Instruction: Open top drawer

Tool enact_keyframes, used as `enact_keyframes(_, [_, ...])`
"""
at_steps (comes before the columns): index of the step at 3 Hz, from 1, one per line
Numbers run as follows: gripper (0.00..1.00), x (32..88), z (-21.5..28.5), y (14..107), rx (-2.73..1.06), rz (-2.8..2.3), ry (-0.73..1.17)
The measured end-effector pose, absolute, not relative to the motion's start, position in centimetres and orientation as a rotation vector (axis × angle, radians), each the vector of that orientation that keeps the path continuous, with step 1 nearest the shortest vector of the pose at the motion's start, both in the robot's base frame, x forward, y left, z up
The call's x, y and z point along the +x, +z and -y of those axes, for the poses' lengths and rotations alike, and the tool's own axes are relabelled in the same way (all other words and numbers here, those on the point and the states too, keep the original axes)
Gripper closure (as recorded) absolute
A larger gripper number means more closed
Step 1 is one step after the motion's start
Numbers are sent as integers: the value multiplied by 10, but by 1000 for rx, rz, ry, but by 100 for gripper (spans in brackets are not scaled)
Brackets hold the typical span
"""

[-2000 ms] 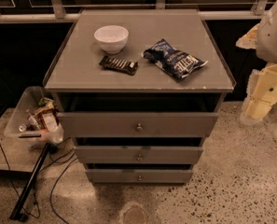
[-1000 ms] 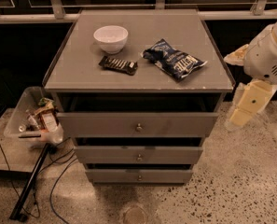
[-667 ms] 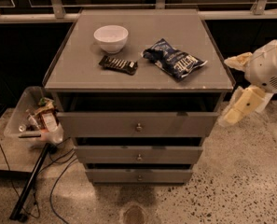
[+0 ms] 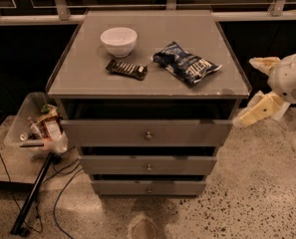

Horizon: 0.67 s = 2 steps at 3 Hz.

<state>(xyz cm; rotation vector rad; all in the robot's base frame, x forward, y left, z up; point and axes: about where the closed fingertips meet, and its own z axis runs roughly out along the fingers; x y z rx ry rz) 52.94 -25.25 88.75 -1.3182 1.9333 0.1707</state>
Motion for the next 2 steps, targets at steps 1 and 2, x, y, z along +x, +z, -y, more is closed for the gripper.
enact_keyframes(1, [0,529,252,887,-1321,-1934,173])
enact_keyframes(2, [0,508,235,881,-1369,-1933,203])
